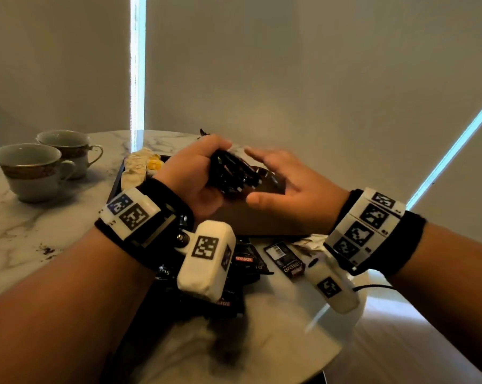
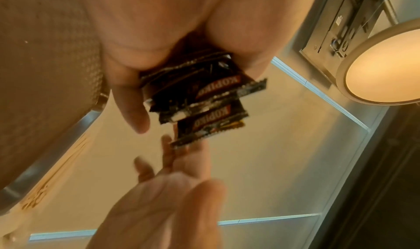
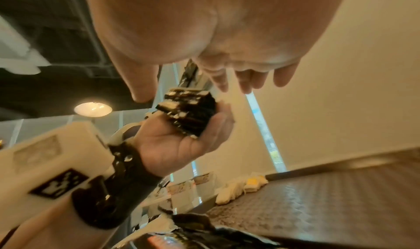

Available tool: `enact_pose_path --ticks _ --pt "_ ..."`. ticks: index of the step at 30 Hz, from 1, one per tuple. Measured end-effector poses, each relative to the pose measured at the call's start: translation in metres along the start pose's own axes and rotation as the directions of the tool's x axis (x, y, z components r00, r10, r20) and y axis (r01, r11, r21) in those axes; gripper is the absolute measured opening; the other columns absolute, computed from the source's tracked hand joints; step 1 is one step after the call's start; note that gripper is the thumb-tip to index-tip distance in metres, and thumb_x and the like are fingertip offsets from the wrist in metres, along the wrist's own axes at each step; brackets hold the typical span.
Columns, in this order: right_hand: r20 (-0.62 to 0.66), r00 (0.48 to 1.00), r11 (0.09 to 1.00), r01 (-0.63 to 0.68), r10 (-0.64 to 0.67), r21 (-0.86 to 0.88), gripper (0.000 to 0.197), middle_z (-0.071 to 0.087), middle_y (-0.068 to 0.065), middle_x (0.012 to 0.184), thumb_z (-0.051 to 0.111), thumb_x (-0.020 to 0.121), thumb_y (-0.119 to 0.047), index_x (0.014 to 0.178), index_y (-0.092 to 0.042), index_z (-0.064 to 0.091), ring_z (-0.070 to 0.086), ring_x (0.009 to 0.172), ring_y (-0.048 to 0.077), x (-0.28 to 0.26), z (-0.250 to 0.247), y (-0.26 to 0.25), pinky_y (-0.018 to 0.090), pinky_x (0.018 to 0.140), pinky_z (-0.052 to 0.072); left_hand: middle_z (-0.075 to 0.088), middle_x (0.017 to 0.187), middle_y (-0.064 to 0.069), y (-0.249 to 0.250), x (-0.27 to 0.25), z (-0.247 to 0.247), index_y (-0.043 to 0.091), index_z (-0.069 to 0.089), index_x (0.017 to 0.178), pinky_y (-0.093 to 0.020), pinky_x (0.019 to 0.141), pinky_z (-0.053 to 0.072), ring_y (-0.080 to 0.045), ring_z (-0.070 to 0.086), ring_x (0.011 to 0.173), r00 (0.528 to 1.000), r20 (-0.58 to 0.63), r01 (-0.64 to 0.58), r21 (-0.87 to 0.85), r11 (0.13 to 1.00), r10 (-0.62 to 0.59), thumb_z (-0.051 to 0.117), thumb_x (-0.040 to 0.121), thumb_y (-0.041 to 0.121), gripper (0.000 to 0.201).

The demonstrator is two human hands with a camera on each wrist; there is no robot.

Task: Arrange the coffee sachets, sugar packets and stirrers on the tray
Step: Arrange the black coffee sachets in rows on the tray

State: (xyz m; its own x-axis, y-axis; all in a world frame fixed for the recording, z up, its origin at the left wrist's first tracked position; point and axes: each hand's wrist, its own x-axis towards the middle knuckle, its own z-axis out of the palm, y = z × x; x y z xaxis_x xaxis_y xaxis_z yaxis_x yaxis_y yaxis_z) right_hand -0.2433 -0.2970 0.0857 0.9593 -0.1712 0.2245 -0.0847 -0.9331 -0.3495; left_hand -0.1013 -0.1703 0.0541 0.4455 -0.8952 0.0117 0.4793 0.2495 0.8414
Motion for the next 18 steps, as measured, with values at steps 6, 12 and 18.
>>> enact_pose_path --ticks 6,12,18 --pt "0.276 0.877 0.9 -0.305 0.393 -0.312 0.041 0.056 -0.013 0.116 0.075 0.082 -0.049 0.118 -0.036 0.058 0.057 0.101 0.006 -0.031 0.008 0.039 0.027 0.087 0.054 0.069 0.103 -0.012 0.012 0.001 -0.006 0.008 0.046 0.139 -0.063 0.072 0.059 -0.032 0.076 0.09 0.988 -0.121 -0.105 -0.064 0.992 0.097 0.058 0.098 0.043 0.055" --pt "0.362 0.795 0.822 -0.275 0.486 -0.499 0.055 0.062 -0.009 0.119 0.079 0.079 -0.045 0.13 -0.033 0.061 0.059 0.104 0.011 -0.042 0.036 0.04 0.03 0.091 0.054 0.054 0.119 -0.016 0.019 0.006 -0.019 0.016 0.031 0.153 -0.046 0.065 0.059 -0.032 0.075 0.081 0.975 -0.123 -0.205 -0.175 0.963 0.185 0.071 0.09 0.035 0.077" --pt "0.229 0.87 0.833 -0.294 0.436 -0.469 0.017 0.065 -0.008 0.095 0.065 0.092 -0.031 0.107 -0.025 0.071 0.061 0.086 0.008 -0.036 0.023 0.036 0.029 0.083 0.056 0.058 0.093 -0.008 0.025 -0.002 -0.024 0.015 0.048 0.116 -0.037 0.06 0.056 -0.022 0.064 0.08 0.981 -0.146 -0.144 -0.112 0.983 0.127 0.072 0.088 0.032 0.04"
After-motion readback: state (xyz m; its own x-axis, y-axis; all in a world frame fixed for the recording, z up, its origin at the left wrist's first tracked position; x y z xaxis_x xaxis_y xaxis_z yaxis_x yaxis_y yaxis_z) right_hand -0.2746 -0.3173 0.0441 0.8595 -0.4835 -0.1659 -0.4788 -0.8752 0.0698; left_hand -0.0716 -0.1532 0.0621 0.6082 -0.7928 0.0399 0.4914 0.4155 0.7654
